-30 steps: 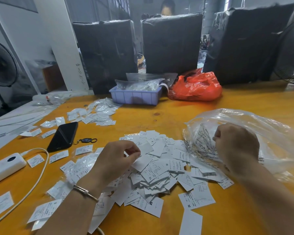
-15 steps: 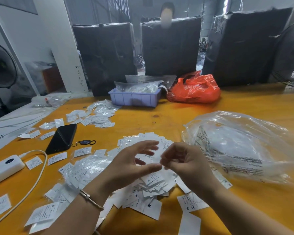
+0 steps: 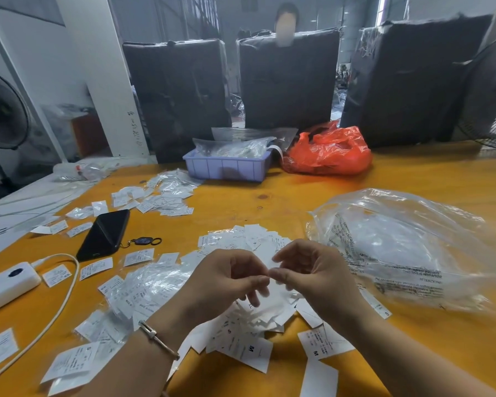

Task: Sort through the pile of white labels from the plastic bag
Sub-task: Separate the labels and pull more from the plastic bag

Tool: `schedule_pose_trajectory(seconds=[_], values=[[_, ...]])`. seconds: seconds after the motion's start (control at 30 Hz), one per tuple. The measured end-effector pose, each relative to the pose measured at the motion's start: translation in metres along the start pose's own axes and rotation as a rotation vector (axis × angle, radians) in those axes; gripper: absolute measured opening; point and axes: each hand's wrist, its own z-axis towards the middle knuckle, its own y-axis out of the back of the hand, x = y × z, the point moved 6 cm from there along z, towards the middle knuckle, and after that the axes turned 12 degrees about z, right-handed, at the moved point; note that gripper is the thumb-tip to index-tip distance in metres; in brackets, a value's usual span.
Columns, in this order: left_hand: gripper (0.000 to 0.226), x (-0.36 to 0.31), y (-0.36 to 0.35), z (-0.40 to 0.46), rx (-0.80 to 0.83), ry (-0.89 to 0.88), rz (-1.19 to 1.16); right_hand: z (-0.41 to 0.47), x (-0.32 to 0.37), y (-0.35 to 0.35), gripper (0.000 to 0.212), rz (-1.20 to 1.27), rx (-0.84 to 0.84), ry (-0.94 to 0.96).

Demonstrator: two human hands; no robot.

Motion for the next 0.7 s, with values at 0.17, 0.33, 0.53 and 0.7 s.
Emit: schedule_pose_trajectory(seconds=[0.17,0.33,0.53,0.7], values=[[0.006,0.004,0.004,0.000,-0.043,0.032,0.015,0.005,0.002,0.009,0.011,-0.013,-0.021,0.037],[0.012,0.016,0.014,0.000,-0.133,0.108,0.035,0.013,0.007,0.052,0.011,-0.300,-0.309,0.184],[0.010,0.014,0.013,0.000,-0.124,0.088,0.031,0.015,0.021,0.088,0.025,-0.877,-0.580,0.364],[0.010,0.014,0.015,0.000,-0.144,0.070,0.048,0.024,0.002,0.101,0.034,-1.036,-0.540,0.149]])
